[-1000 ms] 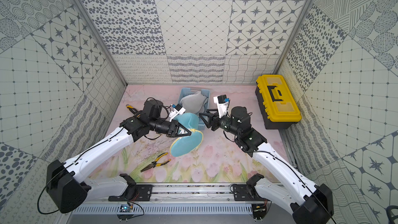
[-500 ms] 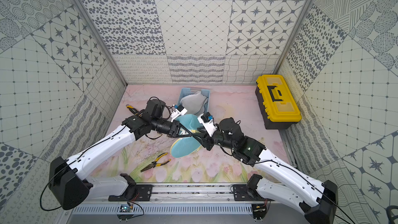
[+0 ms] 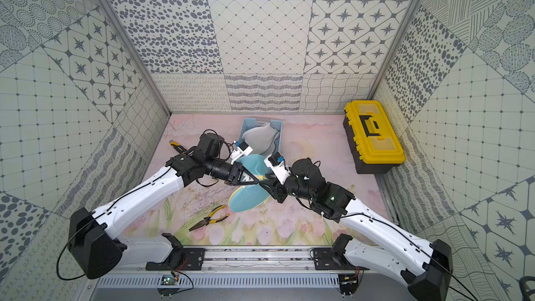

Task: Turn the laundry bag inside out
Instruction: Zip the zipper on the laundry bag.

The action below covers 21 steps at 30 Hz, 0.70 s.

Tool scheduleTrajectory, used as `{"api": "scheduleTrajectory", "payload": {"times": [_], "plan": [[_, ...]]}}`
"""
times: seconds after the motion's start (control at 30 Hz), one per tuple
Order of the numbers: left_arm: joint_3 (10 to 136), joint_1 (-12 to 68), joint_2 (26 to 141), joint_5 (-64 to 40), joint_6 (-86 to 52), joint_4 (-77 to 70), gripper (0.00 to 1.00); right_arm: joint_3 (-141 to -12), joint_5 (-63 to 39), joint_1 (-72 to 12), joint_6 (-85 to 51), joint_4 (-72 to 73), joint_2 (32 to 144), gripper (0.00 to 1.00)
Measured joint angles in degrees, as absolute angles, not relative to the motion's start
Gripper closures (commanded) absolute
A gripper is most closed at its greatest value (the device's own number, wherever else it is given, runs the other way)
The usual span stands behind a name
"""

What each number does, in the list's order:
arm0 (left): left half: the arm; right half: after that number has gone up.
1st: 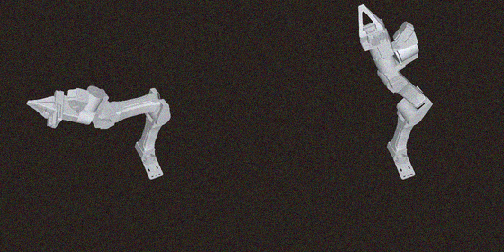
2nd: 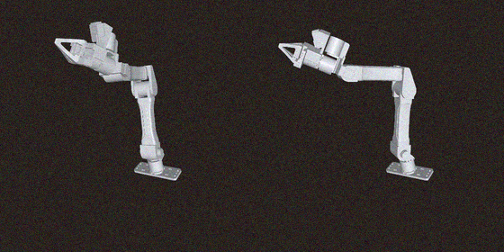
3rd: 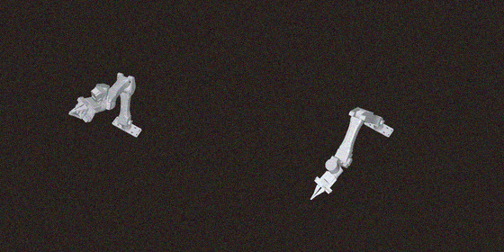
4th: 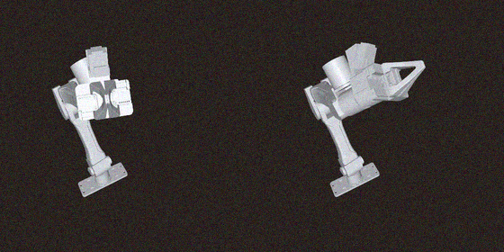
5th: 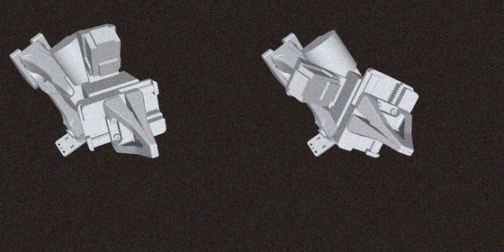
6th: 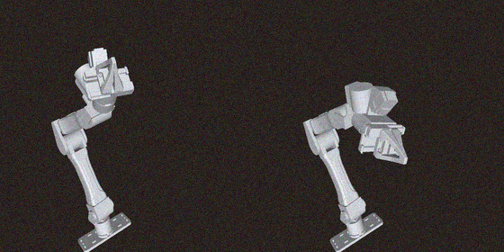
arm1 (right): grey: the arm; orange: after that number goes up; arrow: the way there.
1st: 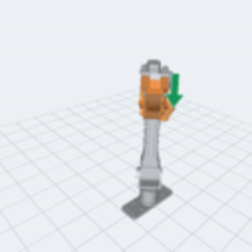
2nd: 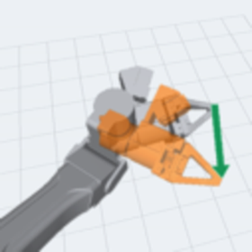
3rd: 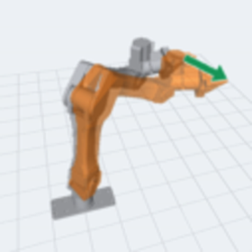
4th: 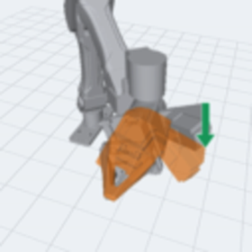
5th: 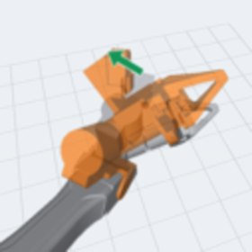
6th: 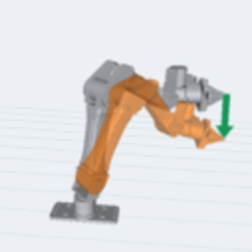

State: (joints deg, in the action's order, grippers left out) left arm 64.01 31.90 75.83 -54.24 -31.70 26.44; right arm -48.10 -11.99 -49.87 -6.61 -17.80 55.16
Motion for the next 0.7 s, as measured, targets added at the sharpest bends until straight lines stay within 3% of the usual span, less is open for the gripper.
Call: {"api": "scheduleTrajectory", "payload": {"times": [0.7], "plan": [[64.0, 32.0, 76.0, -53.8, -31.7, 26.6, 1.0, -48.2, -9.6, -49.9, -7.3, -17.6, 55.6, 0.94]]}}
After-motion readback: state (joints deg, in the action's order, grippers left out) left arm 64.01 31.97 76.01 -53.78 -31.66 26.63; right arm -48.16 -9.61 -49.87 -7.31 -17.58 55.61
